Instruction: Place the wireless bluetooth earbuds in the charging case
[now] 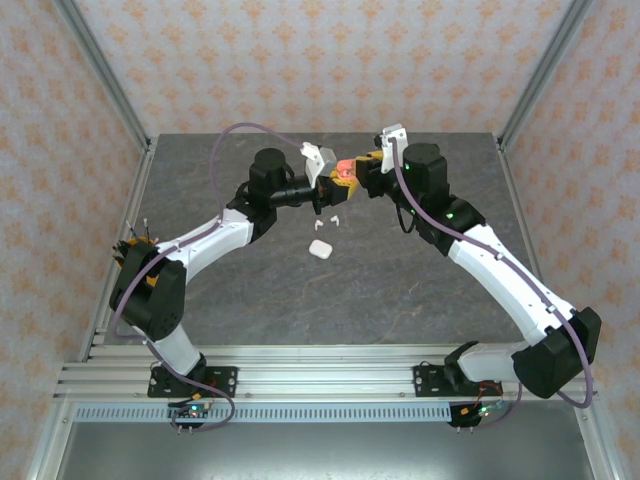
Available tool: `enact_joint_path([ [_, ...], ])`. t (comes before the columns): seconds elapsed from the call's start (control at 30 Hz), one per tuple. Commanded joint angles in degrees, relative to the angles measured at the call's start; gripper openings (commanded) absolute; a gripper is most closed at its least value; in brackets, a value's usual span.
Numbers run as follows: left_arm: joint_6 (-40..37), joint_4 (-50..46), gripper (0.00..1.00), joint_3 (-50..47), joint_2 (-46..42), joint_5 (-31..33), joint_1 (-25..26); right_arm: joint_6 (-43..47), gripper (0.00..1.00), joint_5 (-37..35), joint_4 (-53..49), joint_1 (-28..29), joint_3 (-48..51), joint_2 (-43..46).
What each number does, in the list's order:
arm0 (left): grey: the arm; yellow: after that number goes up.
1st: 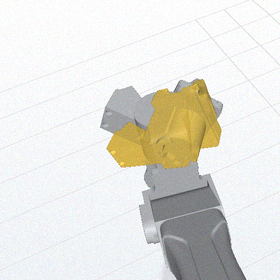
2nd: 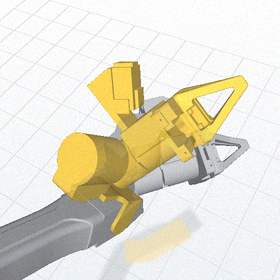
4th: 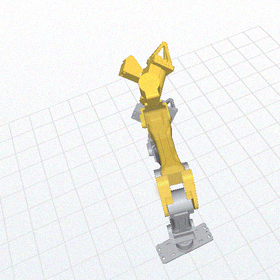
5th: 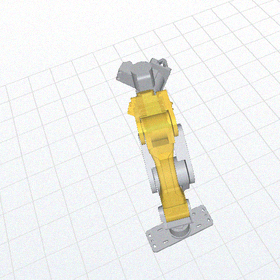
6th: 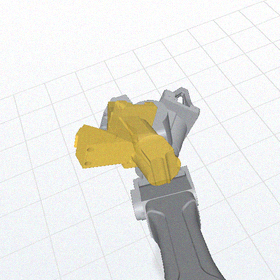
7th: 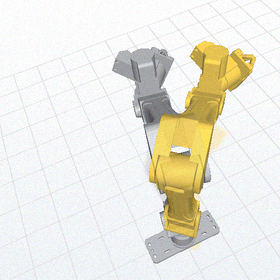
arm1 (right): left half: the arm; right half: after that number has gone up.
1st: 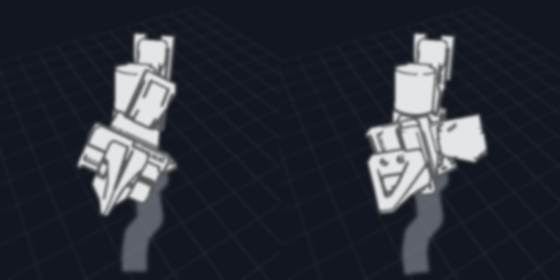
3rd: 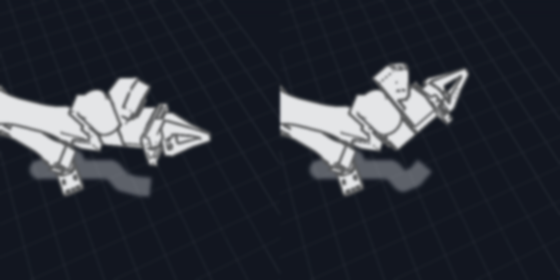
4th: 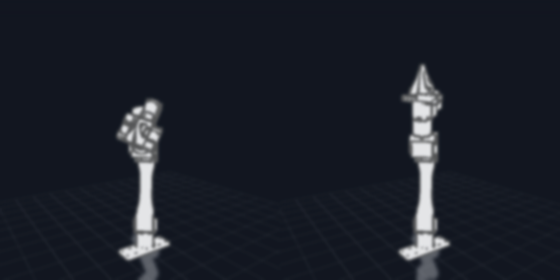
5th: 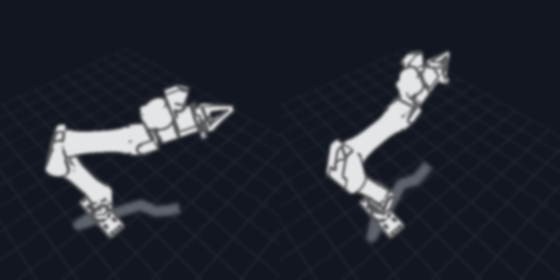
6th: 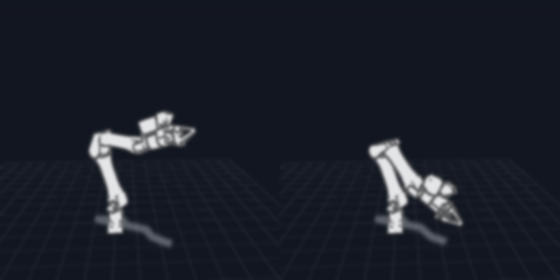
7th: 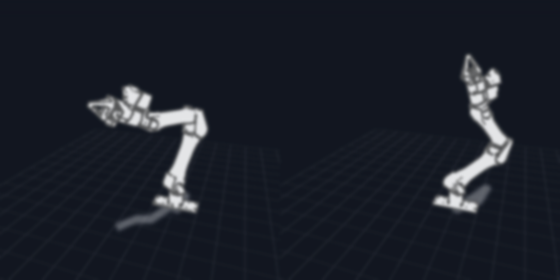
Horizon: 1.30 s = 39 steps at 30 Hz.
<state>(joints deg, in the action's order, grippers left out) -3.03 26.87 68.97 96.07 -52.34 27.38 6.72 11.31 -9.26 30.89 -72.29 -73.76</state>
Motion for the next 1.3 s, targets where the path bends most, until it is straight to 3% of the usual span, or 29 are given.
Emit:
enact_joint_path([
  [0.0,0.6,3.4,0.00,1.9,0.2,-1.2,-0.2,0.3,0.26,-1.2,2.6,0.3,0.6,-0.3],
  [1.27,3.6,7.2,0.00,2.2,1.7,0.6,-0.1,2.3,0.27,3.1,0.2,0.7,1.5,-1.4],
])
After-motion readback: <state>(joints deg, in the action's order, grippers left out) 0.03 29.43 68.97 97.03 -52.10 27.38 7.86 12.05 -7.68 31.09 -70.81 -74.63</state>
